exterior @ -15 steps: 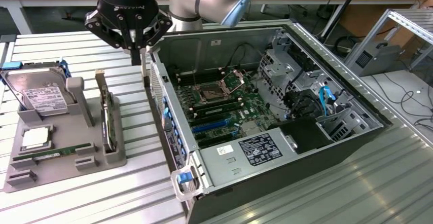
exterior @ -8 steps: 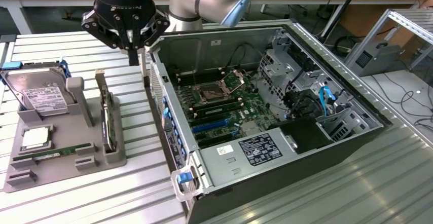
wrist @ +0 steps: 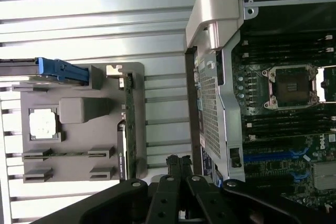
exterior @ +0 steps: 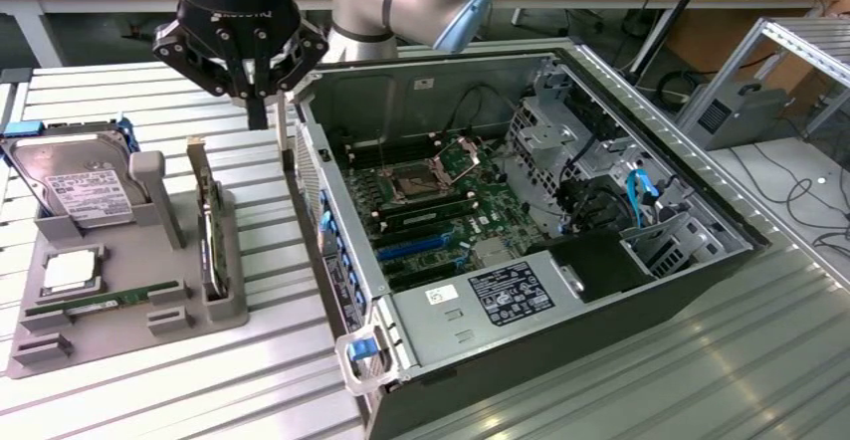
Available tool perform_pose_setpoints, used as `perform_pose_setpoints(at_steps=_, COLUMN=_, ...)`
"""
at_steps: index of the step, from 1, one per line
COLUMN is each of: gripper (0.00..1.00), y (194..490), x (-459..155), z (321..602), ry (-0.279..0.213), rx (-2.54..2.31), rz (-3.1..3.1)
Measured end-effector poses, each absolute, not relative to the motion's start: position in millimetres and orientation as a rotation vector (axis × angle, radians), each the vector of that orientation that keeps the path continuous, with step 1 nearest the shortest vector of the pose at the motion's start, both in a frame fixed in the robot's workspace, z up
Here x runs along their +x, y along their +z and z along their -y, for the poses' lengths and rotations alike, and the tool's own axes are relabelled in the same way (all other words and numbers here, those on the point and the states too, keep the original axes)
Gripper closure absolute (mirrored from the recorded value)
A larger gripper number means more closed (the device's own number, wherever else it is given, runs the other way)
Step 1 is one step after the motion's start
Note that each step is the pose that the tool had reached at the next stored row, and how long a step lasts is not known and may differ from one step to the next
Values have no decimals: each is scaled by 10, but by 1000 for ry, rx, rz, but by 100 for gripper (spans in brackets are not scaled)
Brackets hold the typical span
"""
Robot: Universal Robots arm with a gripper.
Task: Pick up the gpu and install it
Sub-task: 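Reach for the gpu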
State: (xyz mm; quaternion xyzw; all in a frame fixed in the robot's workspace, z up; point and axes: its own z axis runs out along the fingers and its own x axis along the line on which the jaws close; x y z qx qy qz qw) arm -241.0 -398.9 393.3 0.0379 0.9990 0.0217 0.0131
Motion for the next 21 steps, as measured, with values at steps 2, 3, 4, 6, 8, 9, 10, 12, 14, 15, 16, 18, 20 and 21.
perform_pose_setpoints(at_steps=2, gripper=89, y=3933, x=-2427, z=3989, ry=68, rx=118, rz=-3112)
perform_pose_setpoints(at_steps=3, gripper=89, y=3933, x=-2432, z=3989, ry=68, rx=118, rz=-3112)
perform_pose_setpoints(at_steps=4, gripper=89, y=3933, x=-2437, z=3989, ry=68, rx=118, rz=-3112)
perform_pose_setpoints(at_steps=6, gripper=89, y=3933, x=-2450, z=3989, ry=68, rx=118, rz=-3112)
perform_pose_setpoints(at_steps=8, gripper=89, y=3933, x=-2462, z=3989, ry=68, rx=118, rz=-3112)
perform_pose_setpoints(at_steps=9, gripper=89, y=3933, x=-2470, z=3989, ry=68, rx=118, rz=-3112)
perform_pose_setpoints(at_steps=10, gripper=89, y=3933, x=-2476, z=3990, ry=68, rx=118, rz=-3112)
perform_pose_setpoints(at_steps=12, gripper=89, y=3933, x=-2497, z=3990, ry=68, rx=118, rz=-3112)
perform_pose_setpoints(at_steps=14, gripper=89, y=3933, x=-2519, z=3989, ry=68, rx=118, rz=-3112)
perform_pose_setpoints(at_steps=15, gripper=89, y=3933, x=-2528, z=3990, ry=68, rx=118, rz=-3113)
perform_pose_setpoints(at_steps=16, gripper=89, y=3933, x=-2544, z=3989, ry=68, rx=118, rz=-3113)
perform_pose_setpoints(at_steps=18, gripper=89, y=3933, x=-2561, z=3990, ry=68, rx=118, rz=-3113)
perform_pose_setpoints(at_steps=20, gripper=89, y=3933, x=-2578, z=3989, ry=68, rx=118, rz=-3113)
perform_pose_setpoints(at_steps=21, gripper=89, y=3933, x=-2594, z=3989, ry=68, rx=118, rz=-3112)
